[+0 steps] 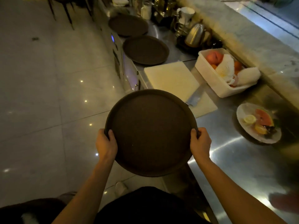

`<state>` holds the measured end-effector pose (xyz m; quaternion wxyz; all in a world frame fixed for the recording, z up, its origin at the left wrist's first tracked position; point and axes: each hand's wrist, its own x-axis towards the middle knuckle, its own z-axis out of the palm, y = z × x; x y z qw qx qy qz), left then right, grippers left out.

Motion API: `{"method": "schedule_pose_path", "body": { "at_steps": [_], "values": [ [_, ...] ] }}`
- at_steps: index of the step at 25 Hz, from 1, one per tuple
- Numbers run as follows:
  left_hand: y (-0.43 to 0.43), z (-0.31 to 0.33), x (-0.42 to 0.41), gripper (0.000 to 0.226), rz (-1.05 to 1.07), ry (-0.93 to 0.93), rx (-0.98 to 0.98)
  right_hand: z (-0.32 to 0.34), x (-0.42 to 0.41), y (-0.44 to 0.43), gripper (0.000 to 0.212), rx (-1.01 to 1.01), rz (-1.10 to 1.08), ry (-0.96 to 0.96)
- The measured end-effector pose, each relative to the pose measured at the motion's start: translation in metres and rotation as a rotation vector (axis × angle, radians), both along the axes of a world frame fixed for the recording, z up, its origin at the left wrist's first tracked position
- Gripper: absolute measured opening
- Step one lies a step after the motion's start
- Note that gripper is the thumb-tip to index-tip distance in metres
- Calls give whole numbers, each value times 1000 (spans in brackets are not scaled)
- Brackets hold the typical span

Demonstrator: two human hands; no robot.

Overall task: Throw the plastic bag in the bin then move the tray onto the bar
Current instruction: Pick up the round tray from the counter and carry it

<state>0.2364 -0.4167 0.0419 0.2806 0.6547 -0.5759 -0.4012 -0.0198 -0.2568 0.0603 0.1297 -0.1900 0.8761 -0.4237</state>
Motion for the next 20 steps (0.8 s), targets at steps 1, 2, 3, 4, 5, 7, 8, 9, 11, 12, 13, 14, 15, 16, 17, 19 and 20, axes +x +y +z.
{"method": "schedule_pose_path", "body": {
  "at_steps": [1, 2, 3, 4, 5, 7, 8, 9, 11, 12, 13, 14, 15, 16, 17, 19, 20],
  "values": [
    [-13, 1, 16, 29, 36, 10, 9, 2, 11, -21, 16, 1, 41, 1],
    [-26, 1, 34, 29, 72, 22, 17, 4, 23, -43, 16, 2, 85, 0],
    [-37, 2, 50, 29, 101, 36, 14, 8, 34, -63, 15, 0, 125, -8],
    [-48, 4, 66, 29, 138, 45, 5, 11, 46, -84, 14, 4, 165, -10],
    [-58, 5, 84, 29, 185, 45, -9, 13, 60, -106, 13, 14, 212, -12],
    [-71, 10, 109, 26, 259, 48, -25, 15, 78, -138, 13, 24, 273, -9],
    [-78, 11, 123, 25, 294, 48, -33, 15, 88, -155, 14, 33, 308, -6],
    [-84, 13, 133, 24, 324, 46, -38, 14, 96, -169, 16, 42, 338, -2],
    [-102, 14, 152, 25, 392, 30, -40, 14, 109, -202, 21, 48, 396, 6],
    [-110, 13, 158, 24, 418, 20, -37, 15, 114, -215, 22, 49, 419, 2],
    [-119, 12, 163, 23, 444, 16, -33, 16, 118, -229, 19, 50, 440, -3],
    [-128, 12, 165, 21, 459, 19, -35, 16, 121, -241, 15, 54, 457, -3],
    [-137, 12, 165, 19, 460, 21, -38, 15, 121, -252, 12, 55, 461, -6],
    [-146, 13, 163, 18, 456, 22, -39, 14, 119, -261, 10, 47, 461, -17],
    [-158, 13, 158, 19, 451, 19, -40, 12, 114, -271, 10, 37, 455, -27],
    [-183, 14, 143, 22, 439, 5, -42, 7, 101, -292, 12, 23, 438, -40],
    [-196, 16, 134, 23, 432, -2, -46, 4, 94, -305, 13, 18, 428, -55]
  ]
}}
